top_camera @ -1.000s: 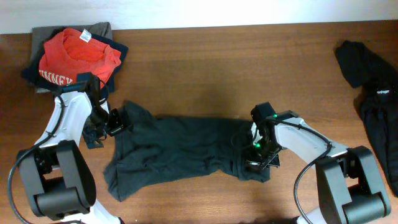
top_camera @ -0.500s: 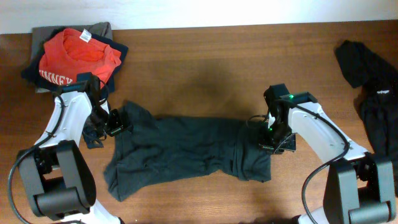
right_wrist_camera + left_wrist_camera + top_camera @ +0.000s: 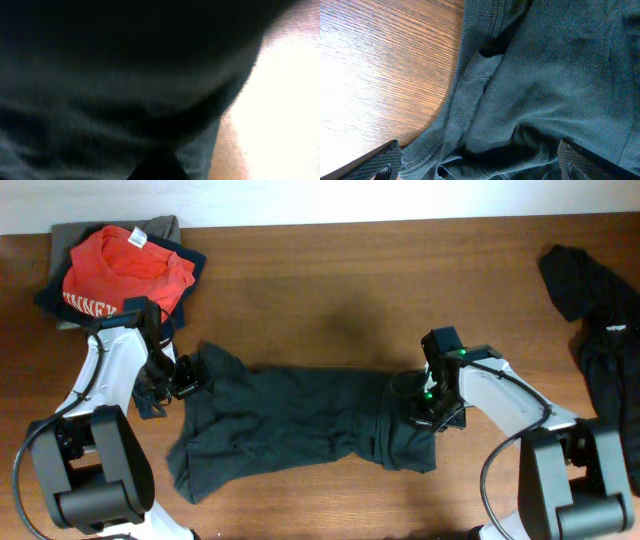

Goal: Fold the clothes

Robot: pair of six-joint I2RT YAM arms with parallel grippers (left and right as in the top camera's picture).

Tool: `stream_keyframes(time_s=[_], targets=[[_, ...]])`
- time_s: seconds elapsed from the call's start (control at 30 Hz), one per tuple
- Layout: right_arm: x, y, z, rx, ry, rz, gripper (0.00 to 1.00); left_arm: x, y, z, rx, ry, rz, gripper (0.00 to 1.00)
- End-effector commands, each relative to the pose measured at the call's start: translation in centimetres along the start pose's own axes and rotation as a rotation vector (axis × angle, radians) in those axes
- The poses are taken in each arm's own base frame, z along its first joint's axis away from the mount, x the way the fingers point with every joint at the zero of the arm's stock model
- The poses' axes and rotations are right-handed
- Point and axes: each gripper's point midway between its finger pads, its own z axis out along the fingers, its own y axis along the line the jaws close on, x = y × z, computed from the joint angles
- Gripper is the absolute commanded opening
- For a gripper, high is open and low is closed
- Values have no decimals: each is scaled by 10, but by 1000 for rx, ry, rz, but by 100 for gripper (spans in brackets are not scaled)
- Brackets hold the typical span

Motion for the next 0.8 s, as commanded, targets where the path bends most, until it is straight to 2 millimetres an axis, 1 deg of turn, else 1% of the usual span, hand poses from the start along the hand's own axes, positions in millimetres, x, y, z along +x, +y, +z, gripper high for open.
stream_keyframes(time_s=[0.0, 0.07, 0.2, 0.3, 0.33, 0.47, 0.57, 0.63, 0.77], targets=[[-2, -4, 11, 7, 13, 33, 4, 2, -2, -4, 9, -11, 23, 99], [-5, -7, 16, 8, 19, 46, 4, 2, -1, -4, 9, -10, 23, 99], [-7, -18, 26, 27, 44, 79, 4, 2, -2, -4, 9, -11, 23, 99], [-16, -30, 31, 46, 26, 110, 4, 2, -2, -4, 10, -14, 24, 99], [-22, -35, 31, 50, 8, 125, 4, 1, -2, -4, 10, -14, 24, 99], [-48, -52, 24, 29, -75, 141, 4, 1, -2, -4, 10, -15, 23, 99], [-70, -70, 16, 47, -149, 177, 4, 0, -2, -4, 12, -21, 24, 99], [-80, -77, 11, 44, -182, 174, 4, -2, -3, -4, 14, -29, 25, 99], [-98, -99, -4, 82, -242, 226, 4, -8, -4, -5, 21, -54, 27, 99]])
